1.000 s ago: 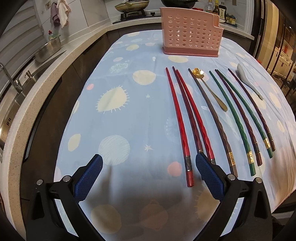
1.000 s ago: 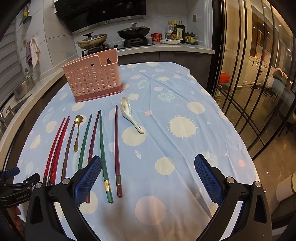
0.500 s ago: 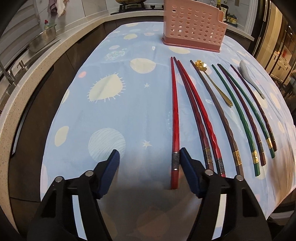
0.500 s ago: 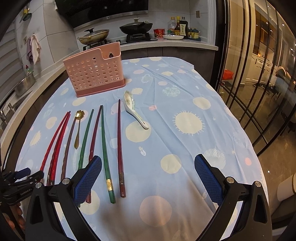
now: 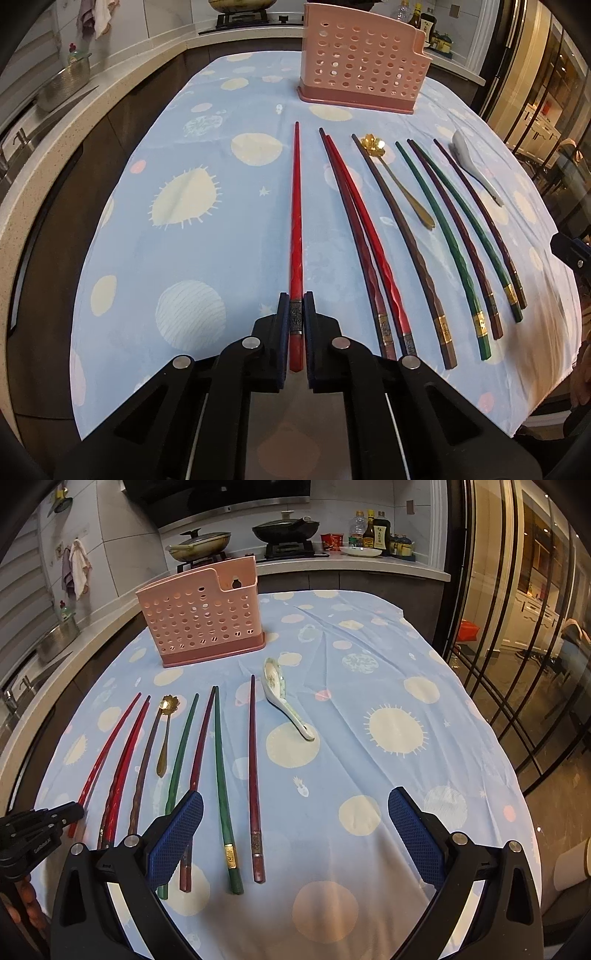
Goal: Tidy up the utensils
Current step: 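Lower the left tool onto the red chopstick and close it, then grasp the white ceramic spoon with the right tool while the left tool holds the red chopstick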
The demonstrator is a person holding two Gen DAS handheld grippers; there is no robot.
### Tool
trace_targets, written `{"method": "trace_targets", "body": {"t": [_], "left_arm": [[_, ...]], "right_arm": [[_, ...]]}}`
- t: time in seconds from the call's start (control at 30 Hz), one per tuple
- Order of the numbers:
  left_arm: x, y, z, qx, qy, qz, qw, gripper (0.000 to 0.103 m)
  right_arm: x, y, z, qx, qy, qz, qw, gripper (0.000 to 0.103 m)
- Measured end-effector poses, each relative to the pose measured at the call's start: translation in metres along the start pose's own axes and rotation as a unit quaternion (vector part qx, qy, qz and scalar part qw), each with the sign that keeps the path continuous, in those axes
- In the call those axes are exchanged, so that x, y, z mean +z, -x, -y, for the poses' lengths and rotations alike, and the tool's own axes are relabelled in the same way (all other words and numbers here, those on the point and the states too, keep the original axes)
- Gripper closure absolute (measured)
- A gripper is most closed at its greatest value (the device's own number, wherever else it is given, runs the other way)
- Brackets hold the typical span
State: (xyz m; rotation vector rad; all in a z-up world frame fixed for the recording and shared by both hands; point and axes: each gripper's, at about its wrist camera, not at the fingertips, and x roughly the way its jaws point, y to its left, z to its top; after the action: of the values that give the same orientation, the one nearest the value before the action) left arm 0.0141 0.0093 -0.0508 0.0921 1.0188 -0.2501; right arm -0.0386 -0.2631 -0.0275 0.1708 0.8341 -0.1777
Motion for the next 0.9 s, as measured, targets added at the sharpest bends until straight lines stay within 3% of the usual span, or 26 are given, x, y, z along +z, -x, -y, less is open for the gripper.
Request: {"method": "trace_targets", "body": {"t": [0.23,0.63,0.9], "left_arm": [[0.023,-0.013,-0.003,0.008,0.008,0.003,0.9999,0.096],[0.053,-0.038,-0.006,0.021,0.014,-0.013,0.9996,0.096],[0.069,-0.052,-0.005,0.029,0.011,-0.019,0.9993,0.096]], "right_arm": [[0.02,-0.014,-0.002,0.018,0.007,0.001,1.0,0.007],[0.064,-0.063,0.004,0.023,0.011,-0.011,1.0,0.027],[0.083,-0.095,0.015,0.028,0.008,-0.027,0.999,0.046]]}}
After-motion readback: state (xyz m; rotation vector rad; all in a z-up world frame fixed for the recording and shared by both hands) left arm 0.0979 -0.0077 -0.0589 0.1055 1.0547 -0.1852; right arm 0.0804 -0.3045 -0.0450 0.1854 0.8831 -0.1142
